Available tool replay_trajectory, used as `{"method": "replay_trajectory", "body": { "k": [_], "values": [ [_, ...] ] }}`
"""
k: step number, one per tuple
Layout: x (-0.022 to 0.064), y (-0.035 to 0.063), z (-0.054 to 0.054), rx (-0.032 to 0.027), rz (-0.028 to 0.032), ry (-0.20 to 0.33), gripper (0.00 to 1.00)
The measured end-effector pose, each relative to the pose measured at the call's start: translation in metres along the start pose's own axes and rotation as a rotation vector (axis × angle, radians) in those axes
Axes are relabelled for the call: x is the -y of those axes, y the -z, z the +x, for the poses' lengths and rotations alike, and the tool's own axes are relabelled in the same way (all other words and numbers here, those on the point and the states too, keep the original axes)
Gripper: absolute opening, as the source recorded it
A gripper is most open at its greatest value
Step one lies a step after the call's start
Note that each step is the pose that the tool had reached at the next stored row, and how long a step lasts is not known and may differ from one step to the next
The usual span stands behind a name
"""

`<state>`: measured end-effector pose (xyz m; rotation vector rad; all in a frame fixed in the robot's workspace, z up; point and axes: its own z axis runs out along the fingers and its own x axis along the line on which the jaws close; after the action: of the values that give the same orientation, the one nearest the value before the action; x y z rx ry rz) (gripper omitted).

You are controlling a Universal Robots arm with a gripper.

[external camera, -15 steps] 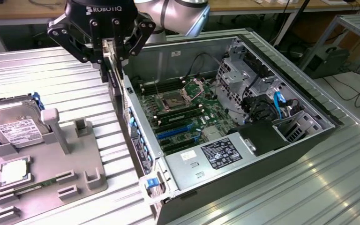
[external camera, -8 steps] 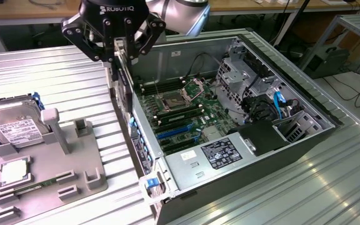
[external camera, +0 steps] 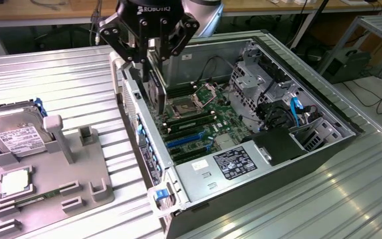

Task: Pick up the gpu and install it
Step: 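Pick up the gpu and move the gpu toward the slot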

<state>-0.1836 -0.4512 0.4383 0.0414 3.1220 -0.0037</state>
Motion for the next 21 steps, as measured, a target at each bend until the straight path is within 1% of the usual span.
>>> {"method": "replay_trajectory", "body": {
  "k": [3,5,7,11,21],
  "values": [
    [-0.0002,-0.0004,-0.009,0.0002,0.0074,-0.002,0.27],
    [-0.0003,-0.0010,-0.012,0.0002,0.0101,-0.009,0.27],
    [-0.0004,-0.0018,-0.016,0.0002,0.0104,-0.016,0.27],
    [-0.0008,-0.0025,-0.030,0.0002,0.0104,-0.018,0.27],
    [-0.0019,-0.0041,-0.072,0.0002,0.0105,-0.018,0.27]
  ]
}}
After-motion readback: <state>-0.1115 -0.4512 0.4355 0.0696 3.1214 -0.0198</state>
